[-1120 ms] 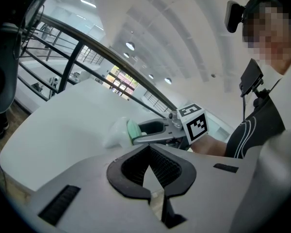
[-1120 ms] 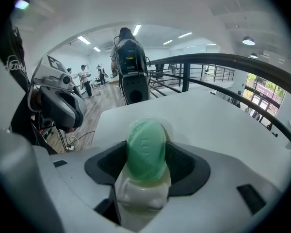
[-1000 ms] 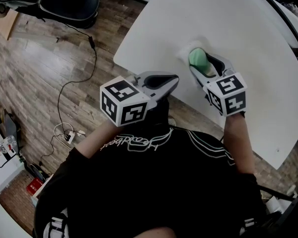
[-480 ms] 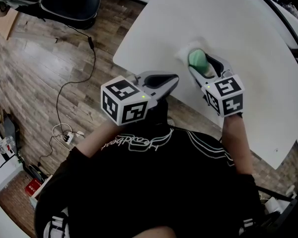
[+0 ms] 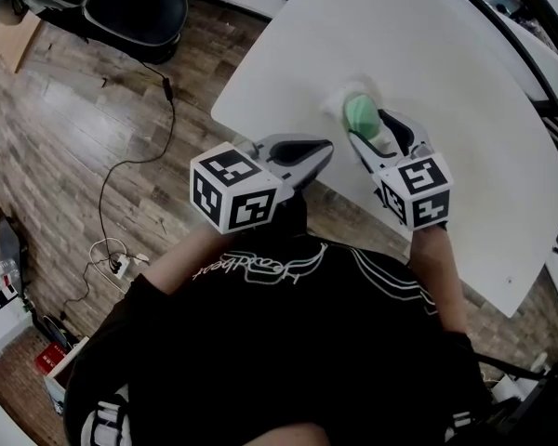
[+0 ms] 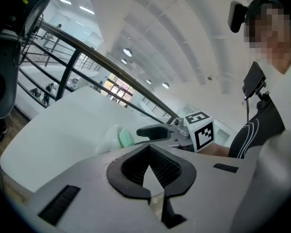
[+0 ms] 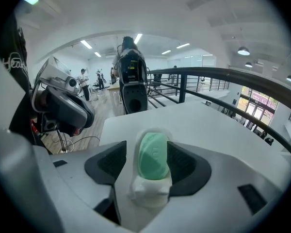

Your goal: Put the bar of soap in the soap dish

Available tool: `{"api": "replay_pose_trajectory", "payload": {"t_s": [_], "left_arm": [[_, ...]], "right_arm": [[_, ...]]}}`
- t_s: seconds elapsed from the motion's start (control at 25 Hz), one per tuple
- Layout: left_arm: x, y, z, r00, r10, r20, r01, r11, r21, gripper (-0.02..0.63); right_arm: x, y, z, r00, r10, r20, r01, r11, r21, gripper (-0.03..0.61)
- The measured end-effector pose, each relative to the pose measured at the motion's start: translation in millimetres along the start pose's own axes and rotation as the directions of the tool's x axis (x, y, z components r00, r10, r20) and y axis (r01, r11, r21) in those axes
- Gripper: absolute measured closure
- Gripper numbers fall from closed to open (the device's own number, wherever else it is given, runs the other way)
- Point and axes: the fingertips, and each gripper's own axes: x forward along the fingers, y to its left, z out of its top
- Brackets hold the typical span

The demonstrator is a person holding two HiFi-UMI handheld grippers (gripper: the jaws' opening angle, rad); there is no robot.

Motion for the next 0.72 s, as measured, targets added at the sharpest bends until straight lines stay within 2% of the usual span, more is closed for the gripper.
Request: {"api": "replay_pose_trajectory", "payload": {"t_s": [0.24, 0.44, 0.56, 0.72], "left_arm": [[-6.9, -29.1, 2.9, 0.999, -0.004, 0.033, 0.003, 1.0, 0.028, 0.606], [-15.1, -65.8, 3.3, 0.998, -0.011, 0.064, 0.007, 0.998, 0.058, 0.607], [-21.3, -93.3, 5.8, 0.996, -0.01, 0.086, 0.001, 0.996, 0.095, 0.606], [-31.2, -132.2, 5.0, 0.993, -0.01, 0.117, -0.006, 0.99, 0.14, 0.606]], "right_arm": [[-41.8, 14.1, 12.6, 0.995, 0.003, 0.098, -0.001, 1.0, -0.022, 0.364], [-84.6, 41.1, 14.6, 0.982, 0.085, 0.17, -0.089, 0.996, 0.016, 0.364], [-118.5, 55.5, 17.9, 0.964, 0.12, 0.236, -0.131, 0.991, 0.032, 0.364], [-170.1, 78.6, 23.8, 0.918, 0.187, 0.351, -0.226, 0.971, 0.072, 0.365]]}}
